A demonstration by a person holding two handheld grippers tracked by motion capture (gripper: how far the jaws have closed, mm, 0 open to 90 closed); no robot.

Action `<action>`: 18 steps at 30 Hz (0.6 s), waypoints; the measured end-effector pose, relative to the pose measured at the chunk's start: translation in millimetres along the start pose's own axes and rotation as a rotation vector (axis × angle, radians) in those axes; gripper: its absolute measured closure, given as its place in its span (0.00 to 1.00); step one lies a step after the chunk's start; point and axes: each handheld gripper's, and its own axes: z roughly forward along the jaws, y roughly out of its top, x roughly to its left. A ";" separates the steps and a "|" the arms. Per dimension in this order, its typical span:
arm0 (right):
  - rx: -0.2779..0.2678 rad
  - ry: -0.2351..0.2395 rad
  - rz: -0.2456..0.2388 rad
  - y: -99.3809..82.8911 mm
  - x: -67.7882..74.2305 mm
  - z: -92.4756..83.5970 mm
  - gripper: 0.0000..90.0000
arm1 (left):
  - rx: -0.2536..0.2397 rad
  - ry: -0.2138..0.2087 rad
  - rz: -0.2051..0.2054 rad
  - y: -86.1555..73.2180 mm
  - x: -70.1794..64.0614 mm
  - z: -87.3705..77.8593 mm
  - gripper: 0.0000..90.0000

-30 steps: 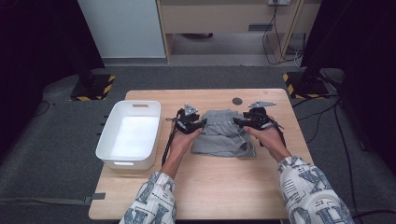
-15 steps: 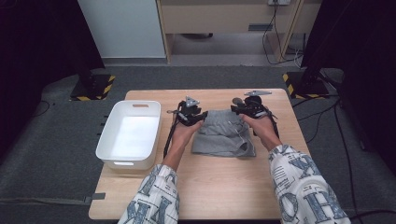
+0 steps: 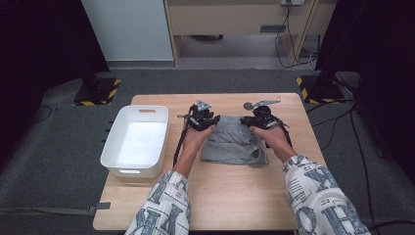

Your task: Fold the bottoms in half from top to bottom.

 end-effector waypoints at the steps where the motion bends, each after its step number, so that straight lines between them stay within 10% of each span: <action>1: 0.006 0.007 -0.007 -1.5 0.7 -1.0 0.85 | -0.004 0.004 0.006 0.2 -1.8 1.4 0.71; 18: 0.022 0.060 -0.032 -13.5 11.9 -2.5 0.91 | -0.041 0.029 0.013 9.6 -5.9 25.9 0.60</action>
